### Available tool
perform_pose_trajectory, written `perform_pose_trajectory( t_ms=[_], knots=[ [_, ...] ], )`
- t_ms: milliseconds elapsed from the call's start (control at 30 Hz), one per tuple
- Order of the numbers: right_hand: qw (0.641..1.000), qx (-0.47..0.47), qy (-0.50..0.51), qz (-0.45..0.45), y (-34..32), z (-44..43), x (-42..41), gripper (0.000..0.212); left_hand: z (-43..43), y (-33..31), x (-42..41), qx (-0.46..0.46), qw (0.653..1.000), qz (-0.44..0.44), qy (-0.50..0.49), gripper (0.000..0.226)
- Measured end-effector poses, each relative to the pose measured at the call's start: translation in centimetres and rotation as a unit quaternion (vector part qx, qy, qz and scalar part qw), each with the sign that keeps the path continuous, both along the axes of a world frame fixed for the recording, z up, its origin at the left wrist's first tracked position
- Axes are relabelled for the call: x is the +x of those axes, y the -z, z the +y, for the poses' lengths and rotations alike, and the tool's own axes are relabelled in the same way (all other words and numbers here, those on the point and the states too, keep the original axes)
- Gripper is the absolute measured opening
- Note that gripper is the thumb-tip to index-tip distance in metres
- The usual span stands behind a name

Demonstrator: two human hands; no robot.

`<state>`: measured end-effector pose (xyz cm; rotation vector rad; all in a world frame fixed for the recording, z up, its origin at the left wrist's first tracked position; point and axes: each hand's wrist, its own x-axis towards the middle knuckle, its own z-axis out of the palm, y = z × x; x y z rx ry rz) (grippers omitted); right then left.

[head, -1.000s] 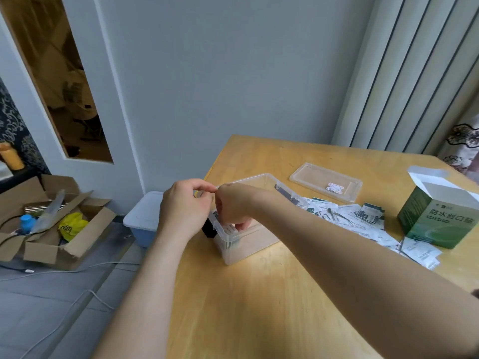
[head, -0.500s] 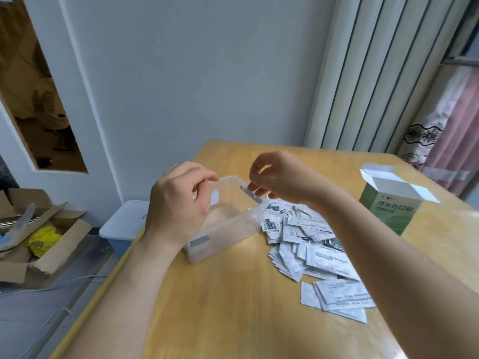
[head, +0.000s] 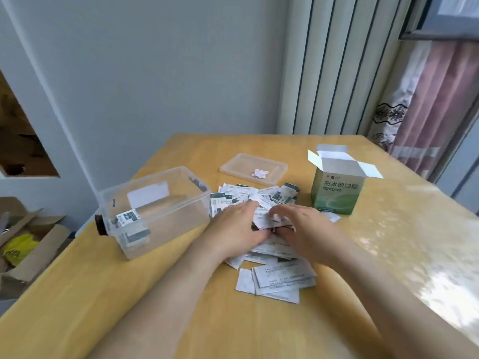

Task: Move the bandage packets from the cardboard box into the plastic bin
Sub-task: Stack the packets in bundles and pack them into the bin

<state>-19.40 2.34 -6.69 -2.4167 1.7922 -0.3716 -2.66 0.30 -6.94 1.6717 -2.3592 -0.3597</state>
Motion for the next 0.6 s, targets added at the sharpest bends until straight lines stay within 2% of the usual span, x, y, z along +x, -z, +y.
perform_pose_trajectory(
  t_ms=[100, 200, 300, 400, 467, 533, 600],
  knots=[
    [0.997, -0.08, -0.009, -0.018, 0.9, 0.1, -0.1, 0.025, 0.4, 0.1, -0.1, -0.071, 0.996, 0.043, -0.015, 0.032],
    [0.99, -0.125, -0.024, -0.06, 1.0, -0.2, -0.2, 0.02, 0.6, 0.2, -0.3, -0.124, 0.985, 0.119, 0.016, 0.017],
    [0.979, -0.167, -0.02, -0.116, 0.7, -0.2, -0.5, 0.017, 1.1, 0.0, -0.3, -0.21, 0.952, 0.218, 0.037, 0.008],
    [0.98, -0.135, -0.045, -0.141, -0.1, 0.6, -0.4, 0.029, 1.9, -0.4, -0.4, -0.206, 0.922, 0.324, 0.043, 0.007],
    [0.981, -0.105, -0.057, -0.153, -0.8, 1.1, -0.2, 0.039, 2.2, -0.7, -0.5, -0.186, 0.914, 0.359, 0.035, 0.006],
    [0.979, -0.107, -0.037, -0.17, -1.1, 1.0, -0.6, 0.036, 2.1, -1.0, -0.3, -0.214, 0.912, 0.35, 0.015, 0.016],
    [0.964, -0.077, 0.006, -0.255, -1.3, 0.8, -1.5, 0.028, 2.0, -1.3, 0.3, -0.214, 0.929, 0.301, 0.017, 0.033]
  ],
)
